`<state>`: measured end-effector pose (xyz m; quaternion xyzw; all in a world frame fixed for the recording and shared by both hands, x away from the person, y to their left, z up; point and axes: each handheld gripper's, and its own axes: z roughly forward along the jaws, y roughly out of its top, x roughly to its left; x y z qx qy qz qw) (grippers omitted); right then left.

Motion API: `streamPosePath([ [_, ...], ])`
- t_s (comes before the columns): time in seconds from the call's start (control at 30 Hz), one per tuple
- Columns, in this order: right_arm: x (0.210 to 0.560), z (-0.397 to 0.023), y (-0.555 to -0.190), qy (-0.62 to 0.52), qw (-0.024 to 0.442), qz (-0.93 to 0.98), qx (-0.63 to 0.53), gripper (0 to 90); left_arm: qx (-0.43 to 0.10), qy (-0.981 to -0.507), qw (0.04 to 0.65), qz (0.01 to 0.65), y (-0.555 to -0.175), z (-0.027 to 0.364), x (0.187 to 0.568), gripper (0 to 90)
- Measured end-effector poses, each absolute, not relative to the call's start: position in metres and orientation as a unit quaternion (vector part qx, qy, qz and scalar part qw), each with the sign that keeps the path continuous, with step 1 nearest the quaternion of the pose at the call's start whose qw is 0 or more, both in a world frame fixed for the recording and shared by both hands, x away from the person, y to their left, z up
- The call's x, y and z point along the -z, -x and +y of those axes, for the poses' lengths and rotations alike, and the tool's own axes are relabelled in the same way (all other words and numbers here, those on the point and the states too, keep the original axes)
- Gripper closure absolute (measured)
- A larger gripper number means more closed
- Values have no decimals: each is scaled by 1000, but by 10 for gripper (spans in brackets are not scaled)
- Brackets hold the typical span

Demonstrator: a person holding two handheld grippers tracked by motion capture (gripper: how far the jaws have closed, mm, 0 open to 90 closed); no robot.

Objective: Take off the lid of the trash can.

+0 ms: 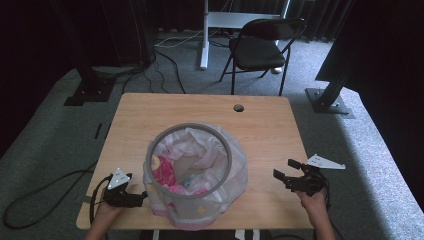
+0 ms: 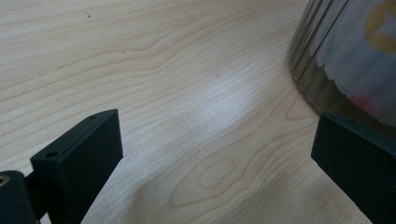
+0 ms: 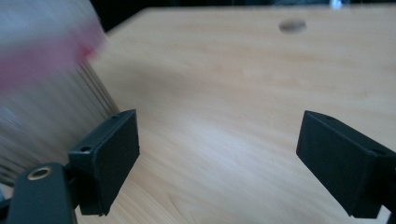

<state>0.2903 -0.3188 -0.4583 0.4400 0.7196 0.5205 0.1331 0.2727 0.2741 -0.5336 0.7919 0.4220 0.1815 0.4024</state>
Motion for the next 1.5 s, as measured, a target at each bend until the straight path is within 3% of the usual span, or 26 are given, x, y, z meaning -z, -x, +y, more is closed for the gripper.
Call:
streamPosePath([
  [0.6,364,-284,-284,-367,173,716,-569,110,-164,-795,402,424,-274,276,540,21],
  [1.07,308,-242,-307,-294,188,749,-563,111,-161,-798,400,421,-275,275,541,21],
  [1.5,288,-175,-332,-214,153,803,-535,110,-159,-803,394,418,-274,275,542,21],
])
